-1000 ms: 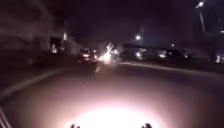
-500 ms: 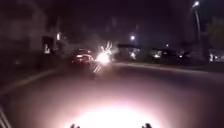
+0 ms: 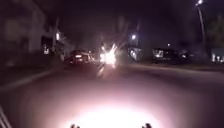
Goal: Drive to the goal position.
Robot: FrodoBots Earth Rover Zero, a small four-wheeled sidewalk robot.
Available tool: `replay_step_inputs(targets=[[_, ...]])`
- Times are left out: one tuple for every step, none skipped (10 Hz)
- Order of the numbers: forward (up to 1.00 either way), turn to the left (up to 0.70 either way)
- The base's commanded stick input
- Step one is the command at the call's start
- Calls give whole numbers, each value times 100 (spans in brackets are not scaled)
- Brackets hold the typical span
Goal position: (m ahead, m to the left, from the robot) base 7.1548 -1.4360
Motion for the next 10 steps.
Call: replay_step_inputs(targets=[[70, 0], [70, 0], [70, 0], [70, 0], [70, 0], [70, 0], [70, 0], [70, 0], [70, 0], [70, 0]])
